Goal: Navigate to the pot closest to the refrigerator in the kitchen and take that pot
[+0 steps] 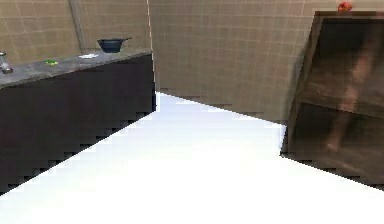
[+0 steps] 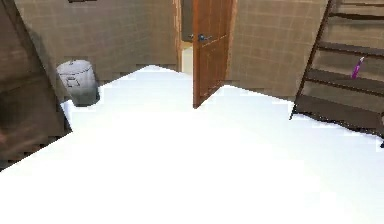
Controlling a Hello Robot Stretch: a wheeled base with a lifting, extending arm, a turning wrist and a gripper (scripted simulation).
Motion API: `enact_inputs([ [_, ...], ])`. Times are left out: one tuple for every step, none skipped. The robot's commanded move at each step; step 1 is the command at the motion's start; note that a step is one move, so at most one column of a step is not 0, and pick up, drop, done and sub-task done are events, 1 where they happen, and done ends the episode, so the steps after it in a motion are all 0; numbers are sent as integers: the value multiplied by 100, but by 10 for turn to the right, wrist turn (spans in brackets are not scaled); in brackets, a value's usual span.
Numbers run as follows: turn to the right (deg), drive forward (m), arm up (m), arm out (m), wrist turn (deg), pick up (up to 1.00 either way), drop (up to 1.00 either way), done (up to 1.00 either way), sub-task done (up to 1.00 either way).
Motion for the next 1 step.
enact_inputs([
  [-60, 0, 0, 0, 0, 0, 0, 0, 0],
])
